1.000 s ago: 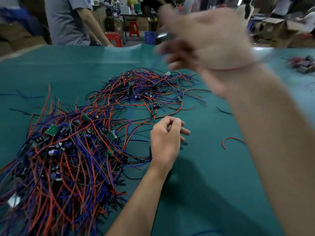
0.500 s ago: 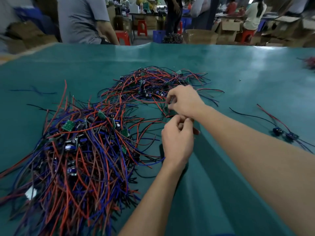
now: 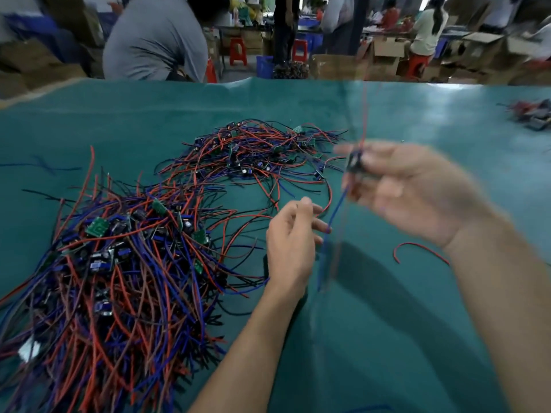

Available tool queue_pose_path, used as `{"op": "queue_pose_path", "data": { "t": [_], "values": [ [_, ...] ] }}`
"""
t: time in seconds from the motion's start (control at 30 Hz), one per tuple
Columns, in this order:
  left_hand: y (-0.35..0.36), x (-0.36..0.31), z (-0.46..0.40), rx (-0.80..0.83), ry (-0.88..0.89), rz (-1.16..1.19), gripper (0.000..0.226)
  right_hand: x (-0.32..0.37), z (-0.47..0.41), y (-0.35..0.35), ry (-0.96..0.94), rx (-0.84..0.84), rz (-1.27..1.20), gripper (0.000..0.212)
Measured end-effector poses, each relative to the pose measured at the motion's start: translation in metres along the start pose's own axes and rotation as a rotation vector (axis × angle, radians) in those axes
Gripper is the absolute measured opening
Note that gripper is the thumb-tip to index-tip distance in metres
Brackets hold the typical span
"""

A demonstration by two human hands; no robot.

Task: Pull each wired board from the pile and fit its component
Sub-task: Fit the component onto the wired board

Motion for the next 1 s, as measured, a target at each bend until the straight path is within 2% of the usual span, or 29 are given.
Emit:
{"op": "queue_pose_path", "data": {
  "t": [0.03,0.1,0.2,0.3,0.47,0.67,0.77,0.83,0.87,0.93,1.0],
  "values": [
    [0.002,-0.001,0.001,0.025,0.006,0.026,0.038,-0.024,0.004,-0.003,0.075,-0.005,-0.001,0.04],
    [0.007,-0.002,0.001,0.082,0.036,-0.01,0.041,-0.06,0.008,-0.015,0.145,-0.122,-0.032,0.031],
    [0.013,0.0,0.0,0.128,0.097,-0.139,0.022,-0.079,0.01,-0.037,0.107,-0.318,-0.017,0.016],
    [0.017,0.002,0.0,0.19,0.12,-0.189,0.008,-0.081,0.011,-0.046,0.034,-0.322,-0.008,0.016],
    [0.019,0.001,0.003,0.241,0.08,-0.108,0.007,-0.075,0.014,-0.044,-0.019,-0.27,0.006,0.03],
    [0.019,-0.001,0.005,0.244,0.062,-0.056,0.011,-0.073,0.013,-0.045,-0.09,-0.28,-0.007,0.019],
    [0.019,0.0,0.004,0.244,0.041,-0.072,0.017,-0.071,0.013,-0.049,-0.134,-0.292,0.088,0.017],
    [0.019,0.001,0.004,0.257,0.024,-0.094,0.015,-0.063,0.014,-0.056,-0.189,-0.34,0.241,0.007],
    [0.02,0.001,0.004,0.269,0.02,-0.112,0.017,-0.056,0.015,-0.063,-0.231,-0.394,0.326,0.005],
    [0.023,0.002,0.006,0.294,0.014,-0.162,0.022,-0.04,0.02,-0.082,-0.321,-0.531,0.447,0.016],
    [0.025,0.003,0.008,0.311,0.011,-0.203,0.022,-0.026,0.026,-0.098,-0.388,-0.635,0.448,0.018]
  ]
}}
Point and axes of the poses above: each hand's wrist, its own z-axis away from the middle knuckle, its own y-axis out of the palm, x = y × z, the point moved 8 cm from there along -z, towards the middle knuckle, and after that the axes turned 9 degrees about -y, right-handed, at the moved point
